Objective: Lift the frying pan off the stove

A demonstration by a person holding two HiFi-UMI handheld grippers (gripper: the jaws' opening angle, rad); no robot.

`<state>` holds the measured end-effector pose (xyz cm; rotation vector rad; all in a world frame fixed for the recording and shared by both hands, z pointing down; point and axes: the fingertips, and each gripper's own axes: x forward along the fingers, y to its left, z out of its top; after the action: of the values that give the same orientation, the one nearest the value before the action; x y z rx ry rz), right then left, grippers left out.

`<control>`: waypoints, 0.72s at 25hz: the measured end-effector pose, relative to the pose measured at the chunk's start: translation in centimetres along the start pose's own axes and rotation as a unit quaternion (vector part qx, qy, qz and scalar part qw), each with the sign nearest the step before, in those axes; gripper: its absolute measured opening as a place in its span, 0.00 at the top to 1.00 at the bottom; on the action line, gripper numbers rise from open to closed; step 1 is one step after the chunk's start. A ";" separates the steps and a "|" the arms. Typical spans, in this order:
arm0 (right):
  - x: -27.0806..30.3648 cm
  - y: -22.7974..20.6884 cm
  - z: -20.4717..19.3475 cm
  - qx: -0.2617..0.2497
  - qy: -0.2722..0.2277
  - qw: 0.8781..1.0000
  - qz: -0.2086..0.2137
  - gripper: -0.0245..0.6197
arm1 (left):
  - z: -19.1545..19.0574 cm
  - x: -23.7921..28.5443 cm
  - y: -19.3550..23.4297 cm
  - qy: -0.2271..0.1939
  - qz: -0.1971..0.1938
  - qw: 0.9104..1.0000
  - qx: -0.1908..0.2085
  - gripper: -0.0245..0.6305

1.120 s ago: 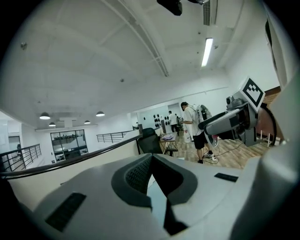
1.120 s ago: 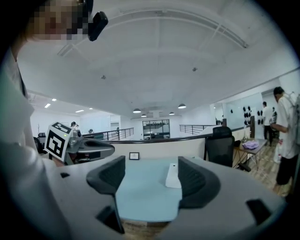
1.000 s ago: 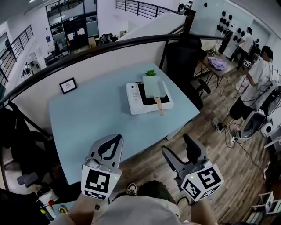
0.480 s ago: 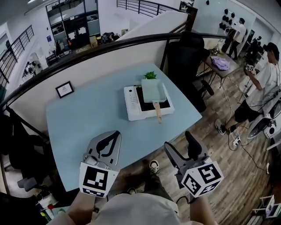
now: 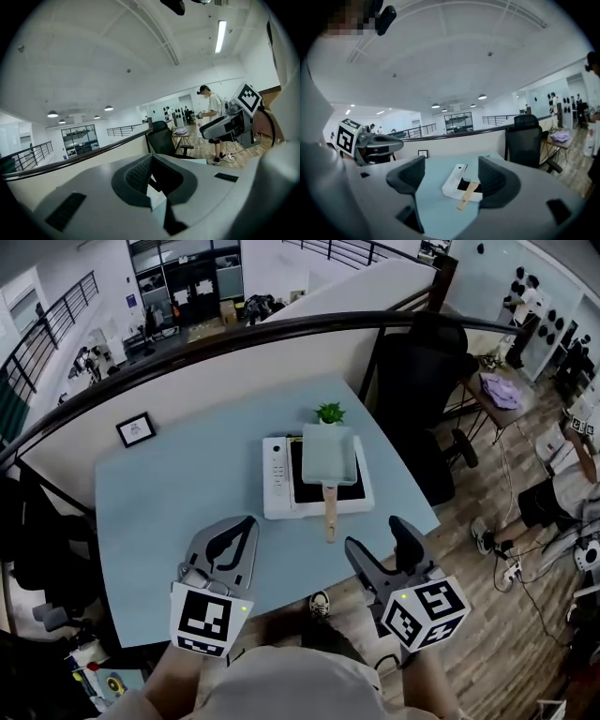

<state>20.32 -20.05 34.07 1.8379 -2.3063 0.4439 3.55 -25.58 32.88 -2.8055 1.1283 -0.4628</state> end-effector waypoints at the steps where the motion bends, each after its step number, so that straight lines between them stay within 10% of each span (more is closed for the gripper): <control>1: 0.9 -1.3 0.0 0.004 0.005 1.000 0.005 0.42 | 0.0 1.1 0.0 0.007 0.007 1.000 -0.002 0.96; 18: 16.1 -9.5 -9.4 0.052 0.171 0.976 0.126 0.38 | -6.5 13.5 1.2 0.128 0.091 0.984 -0.080 0.96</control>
<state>25.22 -33.81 49.06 1.3765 -2.3112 0.8572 10.00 -35.53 42.18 -2.7966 1.5212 -0.7623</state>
